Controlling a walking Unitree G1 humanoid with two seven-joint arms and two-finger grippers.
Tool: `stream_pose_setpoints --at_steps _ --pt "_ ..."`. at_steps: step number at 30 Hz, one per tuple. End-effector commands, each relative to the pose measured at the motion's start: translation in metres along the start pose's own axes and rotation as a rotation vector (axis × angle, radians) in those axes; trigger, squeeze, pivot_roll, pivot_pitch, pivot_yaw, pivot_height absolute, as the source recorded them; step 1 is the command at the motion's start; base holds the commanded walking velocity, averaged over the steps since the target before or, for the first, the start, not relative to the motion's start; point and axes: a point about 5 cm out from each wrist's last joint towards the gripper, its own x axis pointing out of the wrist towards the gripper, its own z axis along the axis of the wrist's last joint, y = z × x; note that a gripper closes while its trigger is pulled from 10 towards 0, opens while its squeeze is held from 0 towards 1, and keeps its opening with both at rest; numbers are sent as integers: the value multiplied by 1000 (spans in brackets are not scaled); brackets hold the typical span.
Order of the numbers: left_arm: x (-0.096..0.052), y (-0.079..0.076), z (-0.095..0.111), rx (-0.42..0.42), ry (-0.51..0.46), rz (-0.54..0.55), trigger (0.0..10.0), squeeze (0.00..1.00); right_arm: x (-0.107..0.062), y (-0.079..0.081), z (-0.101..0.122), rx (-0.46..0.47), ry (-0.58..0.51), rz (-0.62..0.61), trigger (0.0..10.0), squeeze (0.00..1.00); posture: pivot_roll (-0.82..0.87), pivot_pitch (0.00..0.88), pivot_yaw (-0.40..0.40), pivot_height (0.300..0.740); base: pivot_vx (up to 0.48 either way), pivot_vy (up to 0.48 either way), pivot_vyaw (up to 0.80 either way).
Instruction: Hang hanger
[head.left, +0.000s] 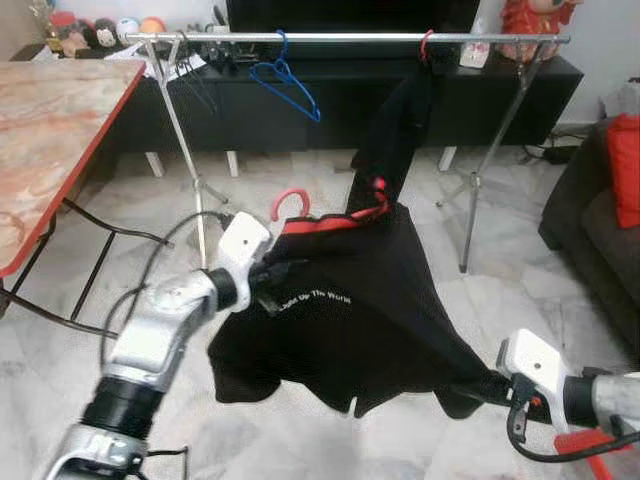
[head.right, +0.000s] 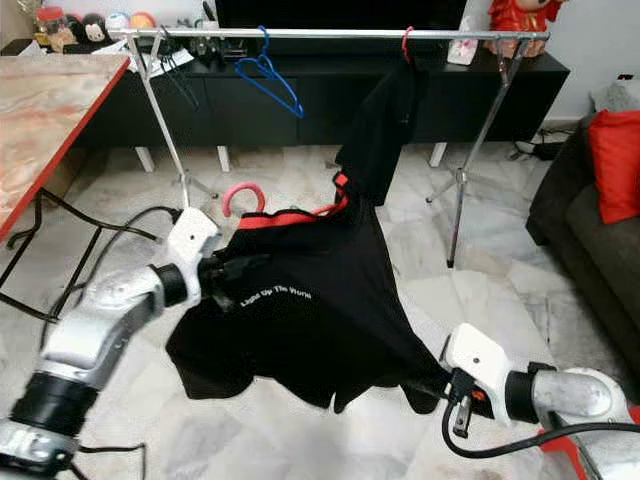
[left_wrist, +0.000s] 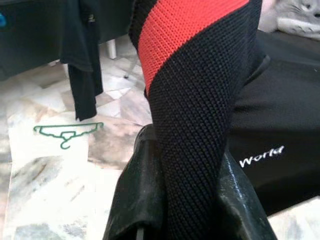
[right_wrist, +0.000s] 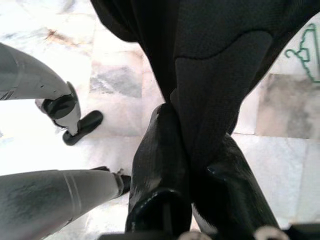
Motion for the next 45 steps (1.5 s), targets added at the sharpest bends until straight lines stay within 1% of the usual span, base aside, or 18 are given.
stream_pose_setpoints --at_steps 1,5,7,9,11,12,13,15,16,18,22,24,29,30,35,36,42,45 --pt "-11 33 29 -18 -143 241 0 0 0 7 -10 35 36 29 0 0 -126 96 -27 740 0 0 0" --pt "-4 27 40 -154 -296 313 0 0 3 10 -9 41 29 46 0 0 -123 96 -28 740 0 0 0" --pt "0 13 49 -241 -377 209 0 0 4 12 -8 41 27 50 0 0 -126 95 -28 740 0 0 0" --pt "2 -2 52 -255 -377 57 0 0 4 12 -8 40 28 49 0 0 -126 95 -28 740 0 0 0" --pt "2 -20 49 -151 -313 -101 0 0 4 12 -8 40 29 48 0 0 -127 93 -29 740 0 0 0" --pt "-3 -44 40 -32 -227 -313 0 0 4 13 -8 39 30 50 0 0 -125 88 -25 740 0 0 0" --pt "-3 -44 40 -32 -227 -313 0 0 4 13 -8 39 30 50 0 0 -125 88 -25 740 0 0 0" --pt "-15 -62 24 -18 -89 -516 0 0 5 14 -6 33 23 45 0 0 -124 84 -21 740 0 0 0" --pt "-15 -62 24 -18 -89 -516 0 0 5 14 -6 33 23 45 0 0 -124 84 -21 740 0 0 0" --pt "-30 -71 11 46 31 -669 0 0 7 16 -4 30 17 51 0 0 -124 82 -19 740 0 0 0" --pt "-37 -66 -1 151 144 -683 0 0 7 21 -3 19 29 84 0 0 -124 79 -19 740 0 0 0" --pt "-29 -53 0 227 128 -562 0 0 6 23 -4 12 45 93 0 0 -126 77 -18 740 0 0 0" --pt "-22 -42 3 335 128 -451 0 0 5 22 -4 -15 82 87 0 0 -129 74 -21 740 0 0 0" --pt "-20 -38 4 383 122 -409 0 0 4 21 -4 -28 104 75 10000 0 -132 73 -22 740 0 0 0" --pt "-17 -31 6 420 87 -325 0 0 0 20 -2 -34 125 88 10000 0 -133 74 -25 740 0 0 0" --pt "-16 -29 6 424 78 -296 0 0 -1 21 -2 -26 129 92 10000 1000 -135 76 -28 740 0 0 0" --pt "-21 -27 -1 410 97 -314 0 0 -4 21 -6 -22 160 89 10000 1000 -139 83 -35 740 0 0 0" --pt "-28 -25 -8 416 154 -363 0 0 -10 18 -20 -64 295 69 10000 1000 -141 85 -37 740 0 0 0"
